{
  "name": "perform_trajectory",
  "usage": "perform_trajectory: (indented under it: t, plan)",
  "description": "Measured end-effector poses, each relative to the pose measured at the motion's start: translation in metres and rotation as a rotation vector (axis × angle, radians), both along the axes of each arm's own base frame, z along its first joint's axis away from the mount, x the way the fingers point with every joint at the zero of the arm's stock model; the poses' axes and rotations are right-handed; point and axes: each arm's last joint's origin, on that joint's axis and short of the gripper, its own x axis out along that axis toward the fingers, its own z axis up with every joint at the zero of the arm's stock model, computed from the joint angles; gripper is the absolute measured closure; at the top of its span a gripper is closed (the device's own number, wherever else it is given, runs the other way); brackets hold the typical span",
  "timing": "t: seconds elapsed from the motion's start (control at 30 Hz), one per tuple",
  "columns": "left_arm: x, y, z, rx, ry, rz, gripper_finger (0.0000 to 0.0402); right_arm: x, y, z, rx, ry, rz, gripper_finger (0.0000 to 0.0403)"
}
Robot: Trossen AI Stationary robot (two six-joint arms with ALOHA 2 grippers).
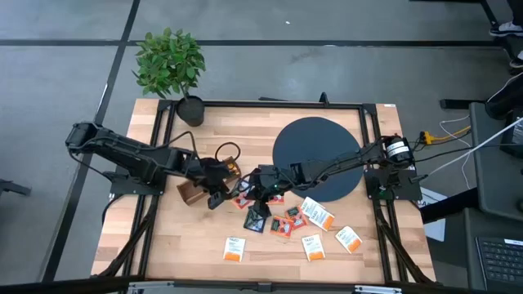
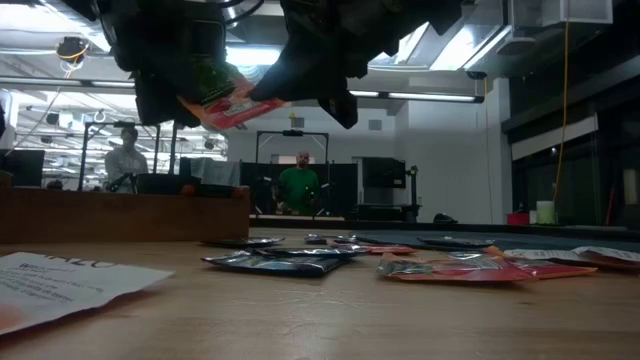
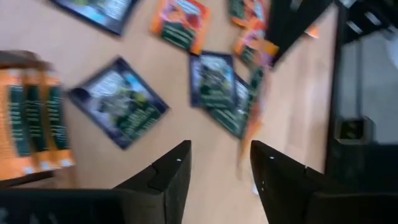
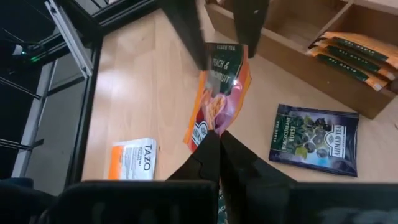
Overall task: Pick & Place Tea
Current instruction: Put the orange tea bag into the right section of the wooden organizer
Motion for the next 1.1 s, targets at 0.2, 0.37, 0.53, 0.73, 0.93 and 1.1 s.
perform_trajectory:
  t: [0.2, 0.37, 0.53, 0.73, 0.93, 1.1]
  plan:
    - [0.0, 0.003, 0.0, -0.054, 0.004, -0.053, 0.0269, 0.003, 0.0, 0.004, -0.015, -0.049, -0.002, 0.04]
    - [0.003, 0.007, 0.003, -0.05, -0.033, -0.042, 0.0339, 0.003, 0.0, 0.004, -0.014, -0.05, -0.002, 0.0394]
    - [0.007, 0.008, 0.007, -0.05, -0.095, -0.043, 0.0395, 0.003, -0.001, 0.004, -0.013, -0.049, -0.003, 0.0392]
    - [0.007, 0.007, 0.006, -0.051, -0.088, -0.047, 0.0399, 0.003, -0.001, 0.004, 0.006, -0.045, -0.019, 0.039]
    - [0.006, 0.008, 0.006, -0.044, -0.077, -0.039, 0.0399, 0.002, -0.007, 0.002, 0.058, -0.002, -0.065, 0.038]
    - [0.003, 0.009, 0.006, 0.002, -0.011, -0.012, 0.0399, -0.015, -0.018, 0.007, 0.078, 0.142, -0.103, 0.0342]
